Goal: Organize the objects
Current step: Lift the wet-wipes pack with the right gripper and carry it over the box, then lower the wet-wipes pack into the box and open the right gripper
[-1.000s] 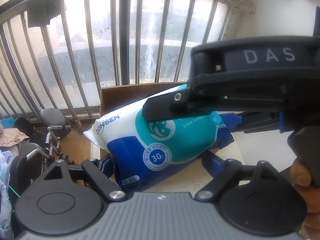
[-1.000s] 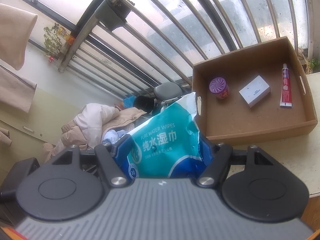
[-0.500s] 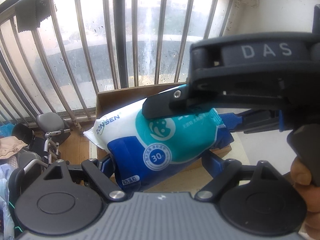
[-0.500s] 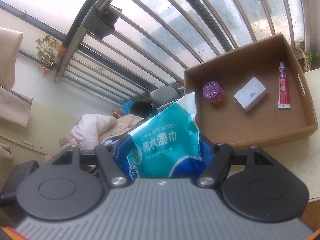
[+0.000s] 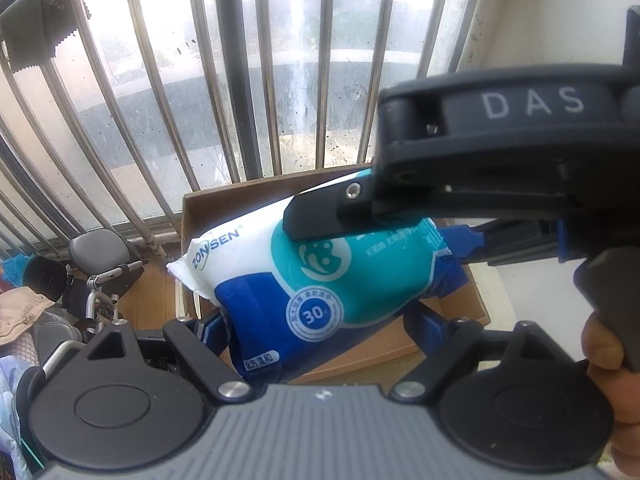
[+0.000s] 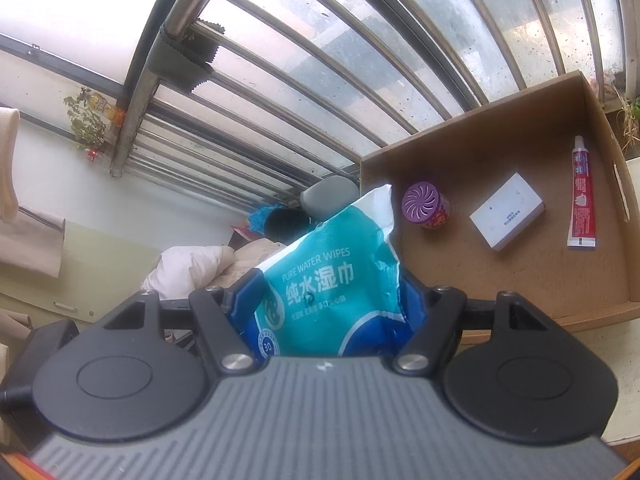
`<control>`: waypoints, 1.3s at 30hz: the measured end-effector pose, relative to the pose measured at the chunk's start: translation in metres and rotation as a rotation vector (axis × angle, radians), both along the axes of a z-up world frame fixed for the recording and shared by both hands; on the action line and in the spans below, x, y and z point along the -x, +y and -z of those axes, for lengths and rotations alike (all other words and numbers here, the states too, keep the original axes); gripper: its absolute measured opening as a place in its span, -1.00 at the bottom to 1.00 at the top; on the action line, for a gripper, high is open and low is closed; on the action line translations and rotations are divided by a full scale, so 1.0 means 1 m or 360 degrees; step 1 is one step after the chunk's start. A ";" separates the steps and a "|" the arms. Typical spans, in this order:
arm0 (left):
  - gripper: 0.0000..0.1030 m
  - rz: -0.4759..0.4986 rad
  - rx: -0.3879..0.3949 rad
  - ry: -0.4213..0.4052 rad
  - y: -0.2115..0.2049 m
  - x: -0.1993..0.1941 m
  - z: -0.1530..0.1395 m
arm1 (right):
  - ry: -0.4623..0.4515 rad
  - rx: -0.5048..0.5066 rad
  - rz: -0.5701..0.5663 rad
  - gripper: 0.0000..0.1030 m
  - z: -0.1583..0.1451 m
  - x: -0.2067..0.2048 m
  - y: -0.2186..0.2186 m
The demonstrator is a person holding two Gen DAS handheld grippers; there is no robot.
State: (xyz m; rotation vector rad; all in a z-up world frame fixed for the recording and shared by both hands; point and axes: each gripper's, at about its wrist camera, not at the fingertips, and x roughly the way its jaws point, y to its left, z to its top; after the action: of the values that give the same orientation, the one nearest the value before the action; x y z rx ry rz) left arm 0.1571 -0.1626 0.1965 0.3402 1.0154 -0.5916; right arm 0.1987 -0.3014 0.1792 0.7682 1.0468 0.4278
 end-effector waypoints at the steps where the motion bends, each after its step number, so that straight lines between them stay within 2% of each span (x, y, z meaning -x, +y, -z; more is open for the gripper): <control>1: 0.73 0.0005 -0.0008 0.0006 -0.003 -0.002 0.004 | 0.0007 -0.0003 0.0006 0.37 0.005 -0.001 -0.003; 6: 0.73 0.0042 -0.0048 0.0069 -0.019 -0.008 0.025 | 0.0077 -0.0021 0.0037 0.37 0.031 -0.008 -0.018; 12: 0.73 0.0029 -0.0091 0.0207 -0.026 -0.012 0.059 | 0.0208 0.0003 0.0018 0.38 0.068 -0.014 -0.022; 18: 0.73 0.0039 -0.0255 0.0362 -0.034 -0.020 0.103 | 0.0396 -0.0103 0.0030 0.38 0.128 -0.018 -0.026; 29: 0.73 -0.0004 -0.0427 0.0556 -0.051 -0.067 0.172 | 0.0567 -0.0173 -0.0007 0.39 0.211 -0.064 -0.021; 35: 0.73 -0.0016 -0.0544 0.0698 -0.063 -0.085 0.214 | 0.0723 -0.0218 -0.0005 0.39 0.261 -0.082 -0.022; 39: 0.73 -0.0058 -0.0538 0.0786 -0.064 -0.098 0.233 | 0.0785 -0.0214 -0.0017 0.40 0.284 -0.093 -0.021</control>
State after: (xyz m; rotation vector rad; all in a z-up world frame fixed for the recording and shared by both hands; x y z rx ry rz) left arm 0.2553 -0.2268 -0.0369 0.4844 1.6021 -0.4786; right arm 0.2918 -0.3225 -0.1050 1.0177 1.4924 0.3258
